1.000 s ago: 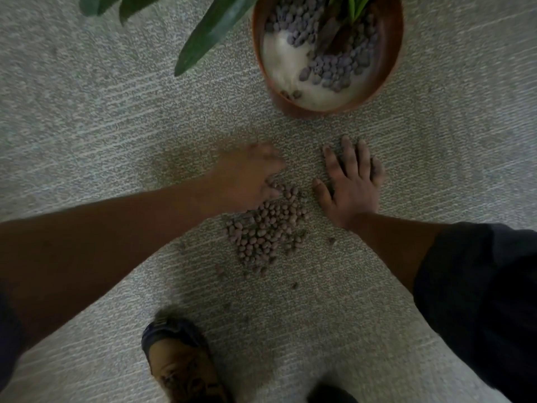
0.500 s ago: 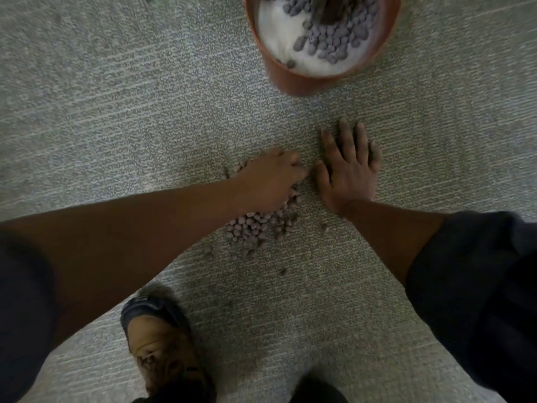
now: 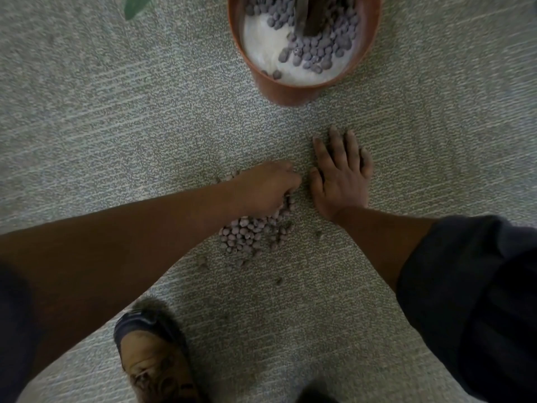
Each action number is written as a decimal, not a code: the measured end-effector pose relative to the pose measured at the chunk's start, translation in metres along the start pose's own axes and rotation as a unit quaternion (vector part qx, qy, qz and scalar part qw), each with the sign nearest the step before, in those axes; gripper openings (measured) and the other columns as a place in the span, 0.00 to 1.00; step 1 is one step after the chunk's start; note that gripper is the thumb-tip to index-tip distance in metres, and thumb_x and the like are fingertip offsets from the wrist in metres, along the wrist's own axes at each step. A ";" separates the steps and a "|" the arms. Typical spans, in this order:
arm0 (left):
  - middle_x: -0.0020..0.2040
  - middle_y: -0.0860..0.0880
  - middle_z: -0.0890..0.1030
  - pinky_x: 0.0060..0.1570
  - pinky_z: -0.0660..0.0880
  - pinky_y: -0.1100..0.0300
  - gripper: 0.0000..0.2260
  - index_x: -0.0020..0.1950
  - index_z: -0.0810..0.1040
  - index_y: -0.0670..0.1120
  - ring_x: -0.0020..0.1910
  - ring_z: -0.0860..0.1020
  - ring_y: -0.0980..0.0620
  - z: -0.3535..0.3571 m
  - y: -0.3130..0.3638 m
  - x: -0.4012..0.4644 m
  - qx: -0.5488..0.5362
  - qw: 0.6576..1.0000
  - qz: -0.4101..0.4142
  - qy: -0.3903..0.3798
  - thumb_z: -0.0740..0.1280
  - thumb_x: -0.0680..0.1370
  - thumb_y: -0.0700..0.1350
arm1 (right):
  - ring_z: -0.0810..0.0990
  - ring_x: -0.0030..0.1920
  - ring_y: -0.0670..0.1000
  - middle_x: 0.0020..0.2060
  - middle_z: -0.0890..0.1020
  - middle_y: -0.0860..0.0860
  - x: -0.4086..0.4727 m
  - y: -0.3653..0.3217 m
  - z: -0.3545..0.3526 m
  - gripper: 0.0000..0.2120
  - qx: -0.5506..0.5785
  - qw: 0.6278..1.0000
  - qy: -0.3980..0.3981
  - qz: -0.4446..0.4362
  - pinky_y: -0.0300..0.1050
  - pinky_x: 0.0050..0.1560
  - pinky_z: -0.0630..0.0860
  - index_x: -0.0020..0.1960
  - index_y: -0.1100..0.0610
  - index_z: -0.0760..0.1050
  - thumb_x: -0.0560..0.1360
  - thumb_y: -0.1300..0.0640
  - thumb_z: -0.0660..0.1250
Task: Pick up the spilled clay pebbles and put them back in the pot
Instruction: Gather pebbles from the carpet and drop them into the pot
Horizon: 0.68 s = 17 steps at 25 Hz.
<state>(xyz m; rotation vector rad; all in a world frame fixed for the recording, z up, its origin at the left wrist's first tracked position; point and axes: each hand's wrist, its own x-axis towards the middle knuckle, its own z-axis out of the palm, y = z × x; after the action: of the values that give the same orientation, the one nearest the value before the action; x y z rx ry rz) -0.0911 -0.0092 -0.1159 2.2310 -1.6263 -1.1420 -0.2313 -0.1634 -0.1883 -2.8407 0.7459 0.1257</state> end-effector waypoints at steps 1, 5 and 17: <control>0.54 0.47 0.73 0.50 0.74 0.49 0.09 0.53 0.76 0.47 0.52 0.74 0.47 0.000 0.000 0.000 -0.011 1.000 0.000 0.003 0.71 0.75 0.40 | 0.49 0.81 0.58 0.82 0.52 0.49 0.000 0.000 0.000 0.29 0.002 1.000 0.001 0.000 0.64 0.76 0.52 0.80 0.43 0.54 0.80 0.42 0.54; 0.53 0.48 0.74 0.51 0.75 0.48 0.06 0.52 0.79 0.48 0.51 0.75 0.48 0.001 -0.001 -0.003 -0.005 1.000 -0.003 0.015 0.71 0.76 0.41 | 0.49 0.81 0.58 0.82 0.52 0.49 0.000 0.000 0.002 0.30 -0.003 1.000 0.002 -0.004 0.64 0.76 0.52 0.81 0.43 0.53 0.80 0.43 0.53; 0.52 0.46 0.78 0.50 0.73 0.53 0.08 0.52 0.82 0.44 0.52 0.76 0.47 0.014 0.006 -0.007 -0.061 0.993 -0.054 0.084 0.67 0.75 0.39 | 0.49 0.81 0.57 0.82 0.54 0.49 0.001 0.001 0.002 0.29 -0.003 1.000 0.003 -0.001 0.62 0.77 0.50 0.80 0.43 0.53 0.80 0.45 0.53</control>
<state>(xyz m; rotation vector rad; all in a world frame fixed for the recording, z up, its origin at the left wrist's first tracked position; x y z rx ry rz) -0.1056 -0.0011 -0.1195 2.2907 -1.3515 -1.0167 -0.2311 -0.1646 -0.1903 -2.8479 0.7451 0.1189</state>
